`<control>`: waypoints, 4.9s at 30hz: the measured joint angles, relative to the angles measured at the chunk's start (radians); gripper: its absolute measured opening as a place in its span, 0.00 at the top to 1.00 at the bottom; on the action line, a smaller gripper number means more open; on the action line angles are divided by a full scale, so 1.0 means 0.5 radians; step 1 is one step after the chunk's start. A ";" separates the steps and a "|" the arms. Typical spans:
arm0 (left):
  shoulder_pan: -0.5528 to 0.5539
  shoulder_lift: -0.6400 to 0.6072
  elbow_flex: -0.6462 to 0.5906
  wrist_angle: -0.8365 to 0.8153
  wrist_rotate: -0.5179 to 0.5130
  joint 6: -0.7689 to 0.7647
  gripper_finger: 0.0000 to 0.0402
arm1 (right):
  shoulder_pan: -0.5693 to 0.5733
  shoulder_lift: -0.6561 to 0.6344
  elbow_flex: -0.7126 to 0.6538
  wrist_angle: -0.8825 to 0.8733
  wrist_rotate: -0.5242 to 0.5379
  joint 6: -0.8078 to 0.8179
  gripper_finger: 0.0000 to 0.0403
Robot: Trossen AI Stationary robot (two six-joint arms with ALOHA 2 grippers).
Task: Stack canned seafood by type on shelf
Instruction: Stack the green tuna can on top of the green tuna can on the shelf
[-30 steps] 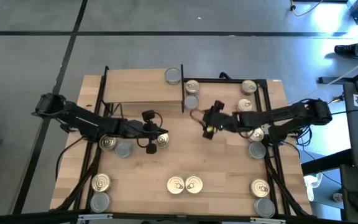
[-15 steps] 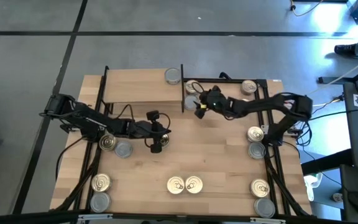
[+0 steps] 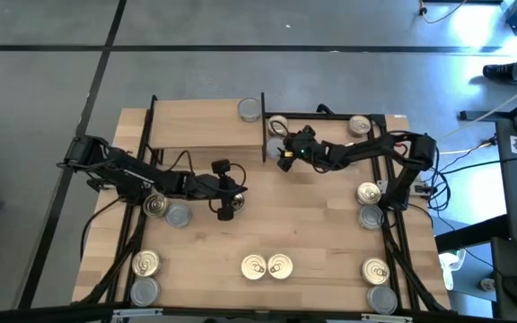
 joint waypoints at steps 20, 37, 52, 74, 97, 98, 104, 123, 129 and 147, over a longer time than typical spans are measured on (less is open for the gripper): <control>0.000 0.000 -0.002 -0.008 0.000 -0.006 1.00 | 0.005 0.075 0.009 -0.149 -0.041 0.015 0.32; -0.021 0.000 -0.002 -0.004 0.023 -0.094 1.00 | 0.637 -0.070 -0.005 -0.631 -0.034 0.251 0.32; -0.157 0.271 0.216 0.004 0.024 -0.272 1.00 | 1.105 -0.240 -0.022 -0.745 -0.064 0.310 0.32; -0.113 1.136 1.048 -0.001 0.267 -0.253 1.00 | 1.391 -0.905 -0.931 0.008 0.003 0.696 0.32; -0.088 1.134 0.739 0.326 0.301 -0.208 1.00 | 1.391 -0.894 -0.927 0.143 -0.054 0.468 0.32; -0.088 1.134 0.715 0.367 0.303 -0.208 1.00 | 1.391 -0.894 -0.927 0.163 -0.069 0.438 0.32; -0.088 1.135 0.635 0.490 0.305 -0.218 1.00 | 1.391 -0.863 -0.924 0.292 -0.210 0.132 0.32; -0.017 1.142 0.624 0.523 0.438 -0.286 1.00 | 1.391 -0.516 -0.551 -0.270 -0.023 -0.994 0.32; -0.052 1.144 0.623 0.535 0.405 -0.283 1.00 | 1.391 -0.516 -0.551 -0.285 0.001 -0.993 0.32; -0.063 1.217 0.629 0.556 0.397 -0.312 1.00 | 1.393 -0.284 -0.549 -0.096 0.121 -1.210 0.32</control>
